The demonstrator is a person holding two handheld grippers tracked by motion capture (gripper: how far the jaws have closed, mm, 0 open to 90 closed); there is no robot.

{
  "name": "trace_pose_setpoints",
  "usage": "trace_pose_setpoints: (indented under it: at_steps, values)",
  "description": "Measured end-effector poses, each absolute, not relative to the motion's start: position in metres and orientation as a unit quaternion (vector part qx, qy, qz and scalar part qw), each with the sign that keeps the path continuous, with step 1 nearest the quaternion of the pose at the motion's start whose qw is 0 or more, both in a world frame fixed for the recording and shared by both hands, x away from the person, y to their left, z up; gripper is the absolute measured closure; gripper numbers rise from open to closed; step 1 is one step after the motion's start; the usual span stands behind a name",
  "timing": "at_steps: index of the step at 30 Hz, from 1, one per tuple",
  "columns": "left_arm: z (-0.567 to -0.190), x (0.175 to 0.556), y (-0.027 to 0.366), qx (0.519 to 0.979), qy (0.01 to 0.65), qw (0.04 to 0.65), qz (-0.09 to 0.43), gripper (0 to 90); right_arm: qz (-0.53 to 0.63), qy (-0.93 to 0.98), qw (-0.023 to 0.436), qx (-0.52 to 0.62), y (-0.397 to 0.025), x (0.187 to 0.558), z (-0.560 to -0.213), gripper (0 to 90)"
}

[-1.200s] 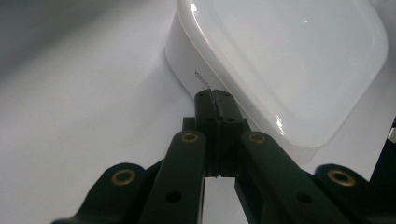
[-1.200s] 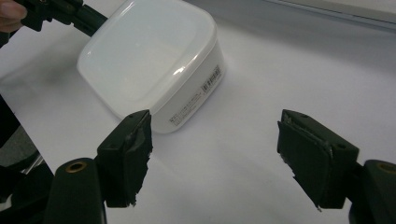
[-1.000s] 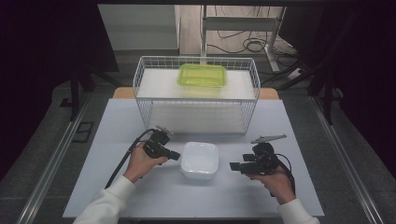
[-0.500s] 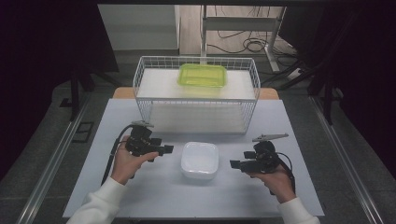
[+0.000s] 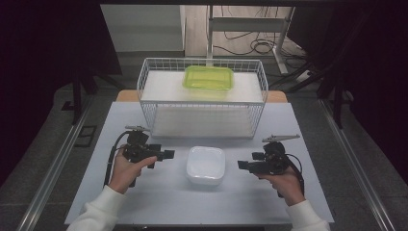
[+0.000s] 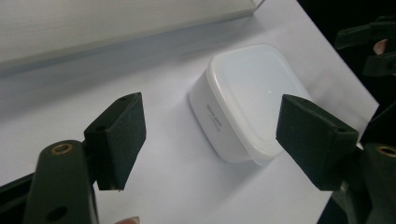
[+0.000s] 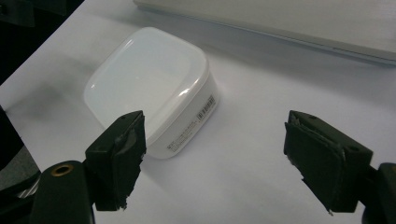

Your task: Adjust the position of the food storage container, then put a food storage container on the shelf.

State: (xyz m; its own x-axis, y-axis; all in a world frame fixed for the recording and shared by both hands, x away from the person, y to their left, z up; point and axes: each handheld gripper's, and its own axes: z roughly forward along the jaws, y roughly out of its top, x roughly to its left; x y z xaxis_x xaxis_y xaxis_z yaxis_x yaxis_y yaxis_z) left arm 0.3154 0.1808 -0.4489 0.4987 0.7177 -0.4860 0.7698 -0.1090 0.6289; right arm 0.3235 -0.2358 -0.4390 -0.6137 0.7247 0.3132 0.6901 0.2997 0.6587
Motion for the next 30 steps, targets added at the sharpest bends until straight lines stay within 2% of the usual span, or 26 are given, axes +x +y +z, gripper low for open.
trace_pose_setpoints:
  at_steps: [10,17,27,30]
  values:
    - [-0.456,0.320,0.177,0.730,0.505,0.457,-0.059,23.3,0.411,0.793,0.000,0.450,-0.236,0.328,-0.442,22.0]
    - [-0.468,0.326,0.180,0.722,0.513,0.457,-0.081,25.8,0.426,0.769,-0.033,0.476,-0.232,0.342,-0.451,26.0]
    - [-0.480,0.334,0.168,0.716,0.518,0.453,-0.116,30.2,0.424,0.762,-0.048,0.487,-0.225,0.350,-0.462,32.9]
    - [-0.483,0.335,0.164,0.717,0.517,0.450,-0.126,31.4,0.430,0.755,-0.066,0.491,-0.225,0.350,-0.465,35.9]
